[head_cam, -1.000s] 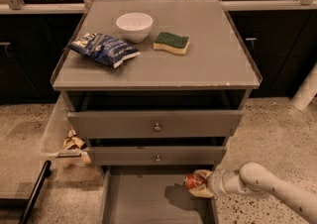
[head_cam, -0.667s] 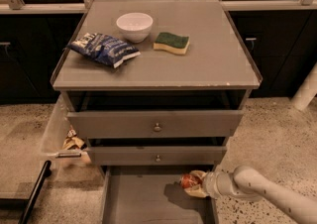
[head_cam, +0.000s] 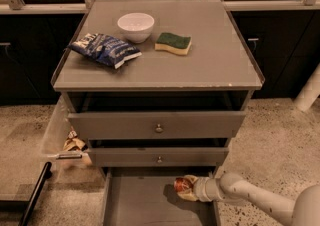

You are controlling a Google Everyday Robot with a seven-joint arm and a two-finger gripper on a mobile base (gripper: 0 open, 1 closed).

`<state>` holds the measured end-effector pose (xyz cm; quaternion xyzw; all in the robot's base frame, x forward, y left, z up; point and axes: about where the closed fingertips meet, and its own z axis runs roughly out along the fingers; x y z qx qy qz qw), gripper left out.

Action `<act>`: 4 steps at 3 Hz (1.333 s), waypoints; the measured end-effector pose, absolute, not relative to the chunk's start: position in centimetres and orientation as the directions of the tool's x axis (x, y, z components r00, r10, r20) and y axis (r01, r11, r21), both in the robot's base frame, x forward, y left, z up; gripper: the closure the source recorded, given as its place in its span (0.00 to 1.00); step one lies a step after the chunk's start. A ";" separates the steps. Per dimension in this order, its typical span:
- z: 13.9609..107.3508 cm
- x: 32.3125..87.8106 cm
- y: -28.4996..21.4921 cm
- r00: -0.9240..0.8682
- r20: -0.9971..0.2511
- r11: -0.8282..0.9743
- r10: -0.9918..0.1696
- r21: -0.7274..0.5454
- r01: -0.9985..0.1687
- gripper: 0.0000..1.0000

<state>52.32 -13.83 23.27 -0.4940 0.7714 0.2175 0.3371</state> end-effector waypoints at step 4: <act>15.3 55.1 -11.4 -0.219 -0.738 0.423 -0.638 -0.098 -0.901 1.00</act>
Offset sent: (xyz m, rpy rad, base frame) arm 0.0372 0.0168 -0.0698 -0.0647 -0.1301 -0.0176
